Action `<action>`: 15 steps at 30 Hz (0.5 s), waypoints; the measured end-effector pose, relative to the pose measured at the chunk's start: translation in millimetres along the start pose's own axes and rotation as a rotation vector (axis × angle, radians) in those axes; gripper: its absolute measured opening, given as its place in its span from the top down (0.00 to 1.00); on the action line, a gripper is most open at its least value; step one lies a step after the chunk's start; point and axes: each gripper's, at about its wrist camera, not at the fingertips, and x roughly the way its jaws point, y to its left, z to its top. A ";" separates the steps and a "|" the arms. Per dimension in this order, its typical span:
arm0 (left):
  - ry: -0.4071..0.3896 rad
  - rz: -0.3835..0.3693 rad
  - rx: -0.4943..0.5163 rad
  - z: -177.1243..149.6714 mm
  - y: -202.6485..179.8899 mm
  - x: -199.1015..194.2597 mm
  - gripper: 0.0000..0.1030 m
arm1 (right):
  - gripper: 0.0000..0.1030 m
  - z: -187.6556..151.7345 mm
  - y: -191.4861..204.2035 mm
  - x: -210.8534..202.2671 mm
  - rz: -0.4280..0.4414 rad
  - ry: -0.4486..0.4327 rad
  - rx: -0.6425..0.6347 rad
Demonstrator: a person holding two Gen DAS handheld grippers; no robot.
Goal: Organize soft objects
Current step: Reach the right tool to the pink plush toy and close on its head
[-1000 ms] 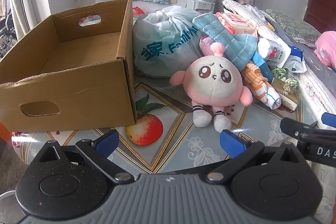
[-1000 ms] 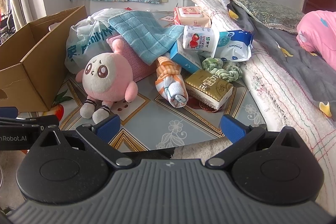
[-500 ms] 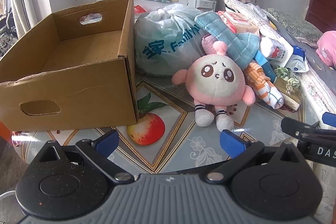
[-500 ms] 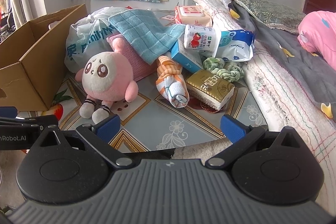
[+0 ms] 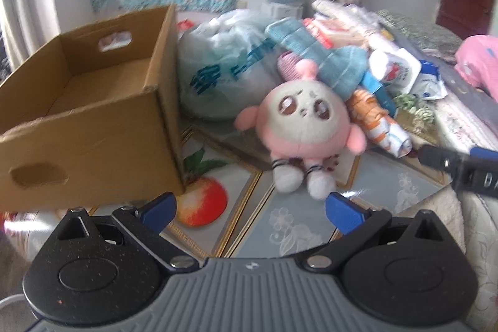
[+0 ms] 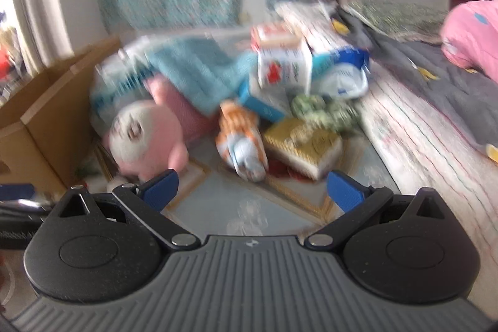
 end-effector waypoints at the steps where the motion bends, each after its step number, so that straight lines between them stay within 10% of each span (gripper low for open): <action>1: -0.020 -0.019 0.011 1.0 -0.7 -0.1 0.00 | 0.01 3.1 -4.4 0.4 0.028 -0.017 0.015; 15: -0.038 -0.130 0.101 28.8 -24.9 43.3 0.12 | 0.12 72.2 9.2 88.4 0.424 0.047 0.107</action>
